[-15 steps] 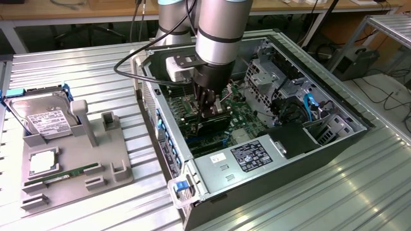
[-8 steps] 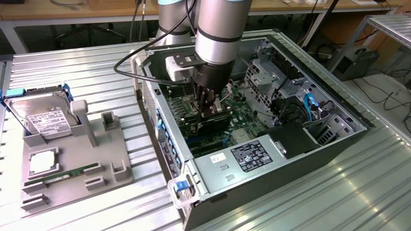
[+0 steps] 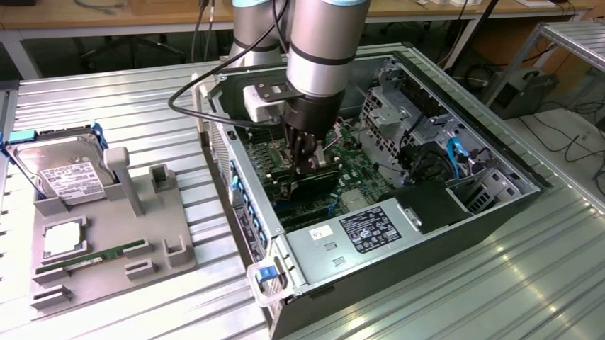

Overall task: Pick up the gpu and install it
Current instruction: 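Press down on the gpu until it lock into place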

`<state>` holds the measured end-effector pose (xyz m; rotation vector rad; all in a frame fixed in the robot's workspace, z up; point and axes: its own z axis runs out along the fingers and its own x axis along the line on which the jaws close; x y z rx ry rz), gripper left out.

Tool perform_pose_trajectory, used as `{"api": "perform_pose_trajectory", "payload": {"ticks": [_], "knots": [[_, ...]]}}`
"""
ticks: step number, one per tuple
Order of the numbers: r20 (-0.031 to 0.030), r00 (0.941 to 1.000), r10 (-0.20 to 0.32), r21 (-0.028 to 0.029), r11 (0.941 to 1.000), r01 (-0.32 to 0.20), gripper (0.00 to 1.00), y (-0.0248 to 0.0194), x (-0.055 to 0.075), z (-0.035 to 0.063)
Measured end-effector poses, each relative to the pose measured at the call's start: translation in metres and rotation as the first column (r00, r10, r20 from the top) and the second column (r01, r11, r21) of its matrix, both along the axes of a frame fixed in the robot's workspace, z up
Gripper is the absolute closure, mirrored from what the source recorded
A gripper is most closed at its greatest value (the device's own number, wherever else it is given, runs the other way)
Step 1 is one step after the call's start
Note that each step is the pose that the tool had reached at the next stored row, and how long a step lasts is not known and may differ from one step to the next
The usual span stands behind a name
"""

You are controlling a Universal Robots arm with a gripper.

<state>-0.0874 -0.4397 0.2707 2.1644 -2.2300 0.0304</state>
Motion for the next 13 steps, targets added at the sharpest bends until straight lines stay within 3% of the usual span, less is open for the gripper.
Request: {"api": "perform_pose_trajectory", "payload": {"ticks": [5,10,13], "knots": [[-0.0002,1.0000,0.000,-0.0004,1.0000,0.000,0.89,0.0000,0.000,-0.0007],[-0.0012,1.0000,0.000,0.0007,1.0000,0.000,0.89,0.0000,0.000,0.0261],[-0.0014,1.0000,0.000,0.0009,1.0000,0.000,0.89,0.0000,0.000,0.0368]]}}
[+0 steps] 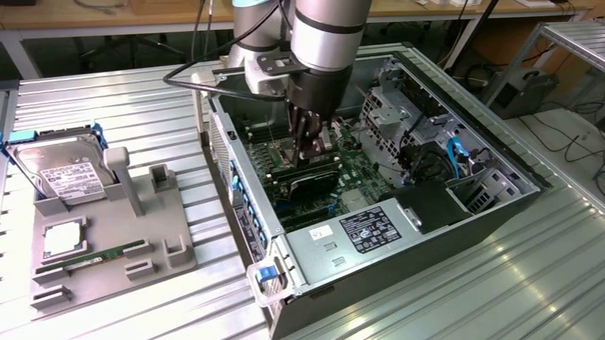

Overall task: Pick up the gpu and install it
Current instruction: 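Press down on the gpu until it lock into place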

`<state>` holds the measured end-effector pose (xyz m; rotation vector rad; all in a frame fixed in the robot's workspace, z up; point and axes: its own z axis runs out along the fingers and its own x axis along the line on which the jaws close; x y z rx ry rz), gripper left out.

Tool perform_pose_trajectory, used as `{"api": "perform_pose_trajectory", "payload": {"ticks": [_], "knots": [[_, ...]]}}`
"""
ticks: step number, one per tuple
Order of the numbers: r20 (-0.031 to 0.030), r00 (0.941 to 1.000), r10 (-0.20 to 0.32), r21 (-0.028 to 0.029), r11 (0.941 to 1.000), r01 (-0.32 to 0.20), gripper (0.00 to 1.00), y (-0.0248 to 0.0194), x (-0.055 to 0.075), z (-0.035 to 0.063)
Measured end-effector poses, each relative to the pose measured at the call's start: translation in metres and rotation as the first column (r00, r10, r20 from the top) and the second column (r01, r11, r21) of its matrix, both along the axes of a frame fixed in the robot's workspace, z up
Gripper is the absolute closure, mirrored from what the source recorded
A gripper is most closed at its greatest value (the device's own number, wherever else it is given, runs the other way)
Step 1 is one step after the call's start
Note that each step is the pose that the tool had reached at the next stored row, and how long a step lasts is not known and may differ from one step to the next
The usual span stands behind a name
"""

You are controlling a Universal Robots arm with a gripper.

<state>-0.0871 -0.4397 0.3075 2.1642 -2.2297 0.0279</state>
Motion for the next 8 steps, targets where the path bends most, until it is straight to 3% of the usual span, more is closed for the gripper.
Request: {"api": "perform_pose_trajectory", "payload": {"ticks": [8], "knots": [[0.0000,1.0000,0.000,0.0000,1.0000,0.000,0.89,0.0000,0.0000,0.0016]]}}
